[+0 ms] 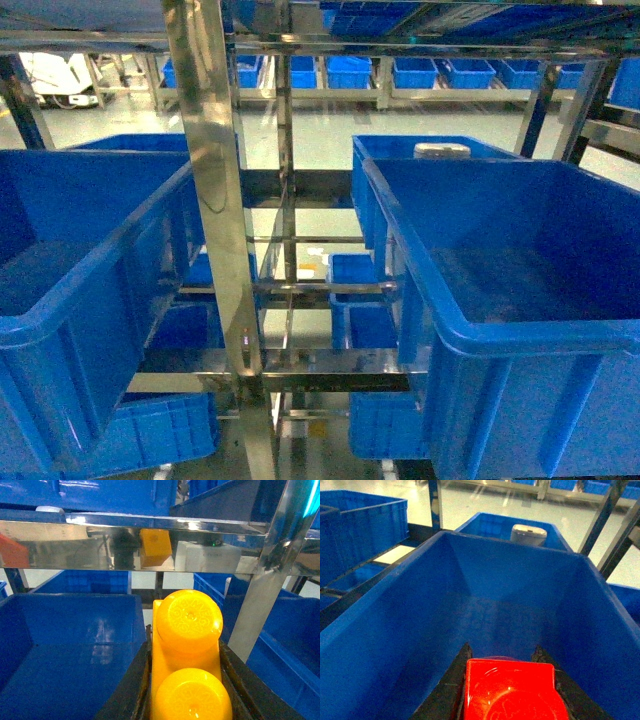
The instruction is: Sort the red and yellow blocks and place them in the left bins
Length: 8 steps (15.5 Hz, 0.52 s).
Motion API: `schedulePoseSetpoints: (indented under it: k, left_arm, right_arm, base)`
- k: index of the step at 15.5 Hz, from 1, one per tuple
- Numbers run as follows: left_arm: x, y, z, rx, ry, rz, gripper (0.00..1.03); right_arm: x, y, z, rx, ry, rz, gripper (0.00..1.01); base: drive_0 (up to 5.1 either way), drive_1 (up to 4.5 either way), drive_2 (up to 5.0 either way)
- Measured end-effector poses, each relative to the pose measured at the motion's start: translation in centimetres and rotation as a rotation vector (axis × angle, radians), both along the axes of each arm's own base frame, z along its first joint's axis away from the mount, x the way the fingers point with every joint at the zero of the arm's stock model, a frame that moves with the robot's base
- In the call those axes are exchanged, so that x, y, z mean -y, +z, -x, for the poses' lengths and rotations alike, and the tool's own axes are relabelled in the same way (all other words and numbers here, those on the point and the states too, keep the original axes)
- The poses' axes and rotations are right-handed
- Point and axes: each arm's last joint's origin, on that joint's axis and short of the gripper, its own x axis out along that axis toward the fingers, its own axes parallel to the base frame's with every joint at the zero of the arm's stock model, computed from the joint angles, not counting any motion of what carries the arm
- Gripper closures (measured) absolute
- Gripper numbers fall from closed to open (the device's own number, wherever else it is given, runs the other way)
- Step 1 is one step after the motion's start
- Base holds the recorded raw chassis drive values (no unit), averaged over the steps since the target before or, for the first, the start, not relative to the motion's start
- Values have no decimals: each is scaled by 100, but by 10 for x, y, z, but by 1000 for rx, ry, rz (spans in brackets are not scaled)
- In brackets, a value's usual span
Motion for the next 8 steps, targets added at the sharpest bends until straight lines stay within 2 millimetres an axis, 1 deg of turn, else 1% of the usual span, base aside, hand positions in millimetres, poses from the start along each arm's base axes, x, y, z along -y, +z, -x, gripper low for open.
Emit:
schedulePoseSetpoints:
  k: [1, 2, 4, 6, 7, 8]
  left_arm:
    - [0, 0, 0, 0, 0, 0, 76]
    - [0, 0, 0, 0, 1, 0, 76]
    - [0, 0, 0, 0, 0, 0, 76]
    - [0, 0, 0, 0, 0, 0, 76]
    - [0, 0, 0, 0, 0, 0, 76]
    - [0, 0, 0, 0, 0, 0, 76]
  right_arm:
    - [1, -2, -13, -21, 4, -2, 74]
    - [4, -4, -30, -36, 8, -5, 74]
    - [4, -5, -38, -43, 10, -6, 74]
    - [7, -7, -51, -54, 8, -9, 74]
    - [8, -8, -58, -65, 8, -10, 74]
    - [11, -12, -72, -75, 4, -11, 74]
  base:
    - [0, 0, 0]
    - [0, 0, 0]
    - [0, 0, 0]
    - [0, 0, 0]
    - [0, 0, 0]
    - [0, 0, 0]
